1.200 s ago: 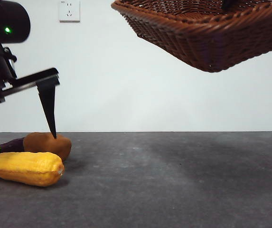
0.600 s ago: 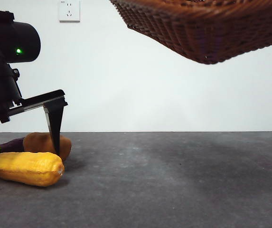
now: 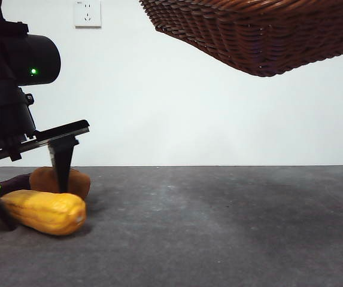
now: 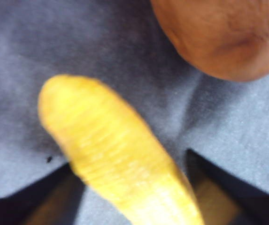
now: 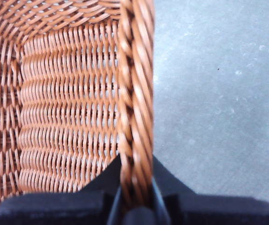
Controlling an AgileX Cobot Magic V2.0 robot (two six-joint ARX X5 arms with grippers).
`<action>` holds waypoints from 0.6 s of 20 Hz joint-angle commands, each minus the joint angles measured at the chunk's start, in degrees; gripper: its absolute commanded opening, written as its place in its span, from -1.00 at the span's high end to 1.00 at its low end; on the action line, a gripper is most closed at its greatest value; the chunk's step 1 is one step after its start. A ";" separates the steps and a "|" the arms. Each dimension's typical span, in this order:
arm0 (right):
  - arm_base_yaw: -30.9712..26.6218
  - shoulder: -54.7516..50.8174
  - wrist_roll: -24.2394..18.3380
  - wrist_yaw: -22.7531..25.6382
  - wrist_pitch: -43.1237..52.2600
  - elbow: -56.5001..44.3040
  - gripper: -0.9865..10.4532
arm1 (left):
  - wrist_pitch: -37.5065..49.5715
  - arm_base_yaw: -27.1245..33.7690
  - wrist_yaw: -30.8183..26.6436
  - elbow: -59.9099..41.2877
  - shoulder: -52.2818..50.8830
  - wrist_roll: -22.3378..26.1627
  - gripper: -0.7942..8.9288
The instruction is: Help me put the vegetables on the table into the basket
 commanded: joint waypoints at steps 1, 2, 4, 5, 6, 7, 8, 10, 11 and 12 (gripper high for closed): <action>0.00 -0.33 -0.37 -0.66 0.35 -0.04 0.85 | 0.66 -1.07 0.39 -0.83 1.01 1.97 0.85; 0.00 -0.33 -0.42 -0.66 0.26 -0.04 0.85 | 0.79 -1.44 -0.11 -0.83 1.01 2.14 0.85; 0.00 -0.33 -0.39 -0.66 0.26 -0.04 0.85 | 1.01 -2.14 -0.68 -0.83 1.01 2.16 0.85; 0.00 -0.33 -0.39 -0.66 0.26 -0.04 0.85 | 1.05 -2.45 -0.63 -0.83 0.98 2.75 0.85; 0.00 -0.33 -0.39 -0.66 0.22 -0.04 0.85 | 1.27 -2.78 -0.59 -0.83 0.92 4.39 0.85; 0.00 -0.33 -0.35 -0.66 0.09 -0.04 0.85 | 1.62 -3.08 -0.61 -0.83 0.57 6.49 0.85; 0.00 -0.31 -0.28 -0.63 -0.15 -0.04 0.85 | 1.95 -3.21 -0.61 -0.83 0.00 8.46 0.85; 0.00 -0.31 -0.26 -0.37 -0.98 -0.04 0.85 | 2.89 -3.26 -0.59 -0.83 -2.73 14.03 0.85; 0.00 -0.28 -0.28 -0.07 -1.68 -0.07 0.85 | 3.23 -3.26 -0.42 -0.83 -5.14 18.03 0.85; 0.00 -0.28 -0.24 0.04 -2.16 -0.11 0.85 | 3.08 -3.26 -0.46 -0.83 -7.48 21.64 0.85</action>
